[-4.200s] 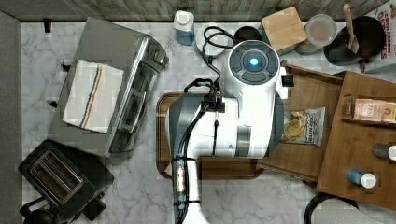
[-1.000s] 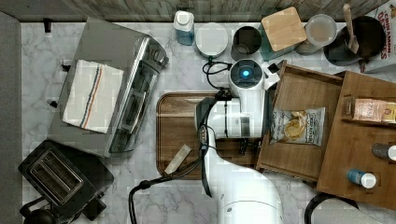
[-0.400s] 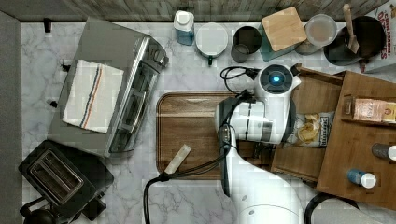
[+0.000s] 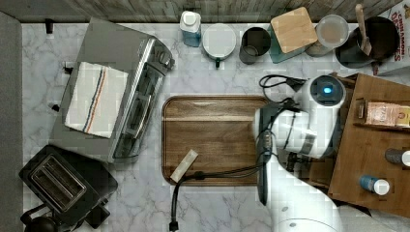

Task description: Close the drawer.

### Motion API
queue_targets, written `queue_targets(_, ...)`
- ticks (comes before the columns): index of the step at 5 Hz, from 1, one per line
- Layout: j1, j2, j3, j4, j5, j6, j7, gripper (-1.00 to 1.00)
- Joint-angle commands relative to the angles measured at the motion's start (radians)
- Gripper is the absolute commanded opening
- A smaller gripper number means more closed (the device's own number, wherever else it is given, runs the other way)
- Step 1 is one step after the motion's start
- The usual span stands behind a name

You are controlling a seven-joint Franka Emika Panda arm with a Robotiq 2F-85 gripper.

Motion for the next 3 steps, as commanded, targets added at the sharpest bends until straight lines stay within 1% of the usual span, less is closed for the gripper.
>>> queue_targets(1,-0.174,0.025,-0.187,0.184,-0.014,-0.076,-0.04,-1.0)
queue_targets(3,-0.172,0.026,-0.189,0.183,-0.013,-0.076,-0.04,-1.0)
